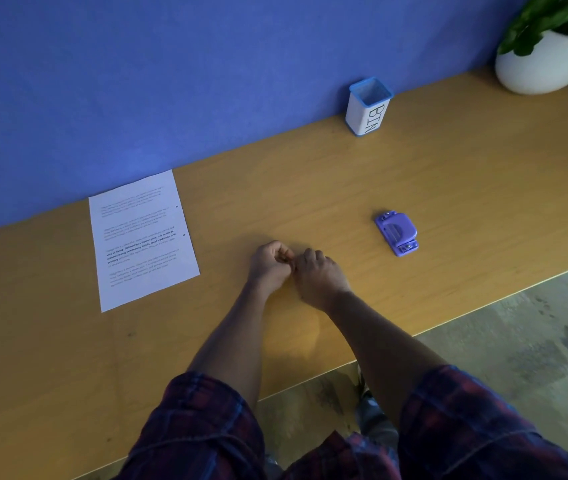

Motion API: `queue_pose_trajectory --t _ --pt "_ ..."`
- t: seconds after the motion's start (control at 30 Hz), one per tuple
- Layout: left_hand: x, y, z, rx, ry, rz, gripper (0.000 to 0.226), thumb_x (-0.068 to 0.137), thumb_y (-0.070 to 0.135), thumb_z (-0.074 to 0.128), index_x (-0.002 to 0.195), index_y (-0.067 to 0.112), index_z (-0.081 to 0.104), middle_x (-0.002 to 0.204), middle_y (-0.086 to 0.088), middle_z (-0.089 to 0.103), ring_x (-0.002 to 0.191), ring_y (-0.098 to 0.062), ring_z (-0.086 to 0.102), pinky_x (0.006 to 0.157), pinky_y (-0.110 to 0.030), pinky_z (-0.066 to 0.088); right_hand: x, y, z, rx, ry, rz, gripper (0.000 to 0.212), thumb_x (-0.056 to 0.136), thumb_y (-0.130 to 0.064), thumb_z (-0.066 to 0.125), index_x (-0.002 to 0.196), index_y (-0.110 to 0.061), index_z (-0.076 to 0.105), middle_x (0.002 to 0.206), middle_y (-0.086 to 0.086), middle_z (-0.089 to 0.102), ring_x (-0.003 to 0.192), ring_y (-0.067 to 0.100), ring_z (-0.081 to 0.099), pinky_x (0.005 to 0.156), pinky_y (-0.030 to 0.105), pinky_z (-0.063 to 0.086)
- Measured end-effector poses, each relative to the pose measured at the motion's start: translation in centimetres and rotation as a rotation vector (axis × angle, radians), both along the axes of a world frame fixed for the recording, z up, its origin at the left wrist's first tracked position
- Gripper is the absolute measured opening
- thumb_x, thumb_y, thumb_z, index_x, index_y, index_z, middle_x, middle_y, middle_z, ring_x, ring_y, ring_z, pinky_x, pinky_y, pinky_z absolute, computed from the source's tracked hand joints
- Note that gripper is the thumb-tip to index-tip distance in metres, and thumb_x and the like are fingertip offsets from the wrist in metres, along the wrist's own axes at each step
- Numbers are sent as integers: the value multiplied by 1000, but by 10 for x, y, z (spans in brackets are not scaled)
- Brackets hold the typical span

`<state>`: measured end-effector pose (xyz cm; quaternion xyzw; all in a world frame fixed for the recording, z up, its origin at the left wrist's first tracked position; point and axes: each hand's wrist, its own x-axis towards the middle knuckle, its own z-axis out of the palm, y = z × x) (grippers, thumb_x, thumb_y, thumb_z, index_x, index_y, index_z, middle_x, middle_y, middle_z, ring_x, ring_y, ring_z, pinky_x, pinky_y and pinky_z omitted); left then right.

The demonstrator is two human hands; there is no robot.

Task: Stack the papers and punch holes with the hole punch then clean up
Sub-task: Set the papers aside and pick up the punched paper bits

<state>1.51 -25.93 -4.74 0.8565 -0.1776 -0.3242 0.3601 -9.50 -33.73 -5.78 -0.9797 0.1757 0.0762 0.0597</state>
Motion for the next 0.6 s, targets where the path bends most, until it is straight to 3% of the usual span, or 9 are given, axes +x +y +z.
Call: queue_pose_trajectory --t 0.1,0.2,0.3,0.37,0.5,0.6 --pt "-1 0 3 -2 -23 -8 24 74 1 71 68 22 62 69 10 67 65 -6 57 53 -8 41 10 -16 6 166 77 -68 41 92 -22 48 129 -5 54 125 19 54 116 36 54 94 41 49" --pt "-3 0 3 4 -42 -1 14 71 6 76 70 16 66 77 2 73 70 -11 62 66 -22 49 12 -41 15 408 89 -134 35 97 -22 52 122 1 59 130 25 54 121 37 53 96 37 44" --pt "-5 2 1 -22 -51 -4 8 72 4 71 77 9 73 83 -1 77 79 -15 68 74 -26 52 -3 -46 17 645 -74 -327 9 90 -10 55 95 -9 62 108 18 66 104 35 61 81 32 45" --pt "-6 3 0 -27 -59 7 9 73 5 68 77 10 74 81 1 77 80 -14 69 74 -25 52 -10 -42 14 761 -204 -451 11 86 -6 54 84 -15 58 97 12 70 93 32 64 76 32 48" --pt "-7 -4 -2 -63 -21 80 13 71 2 73 72 15 73 78 1 76 76 -13 67 73 -25 52 -14 -38 11 821 -303 -537 10 82 -3 60 83 -11 65 87 6 75 84 26 68 77 31 52" --pt "-5 -19 3 -119 45 163 19 70 3 82 70 18 70 80 -3 76 78 -17 68 77 -31 56 -8 -46 10 826 -394 -558 6 82 -10 72 85 -15 72 78 -8 73 73 6 66 69 19 50"
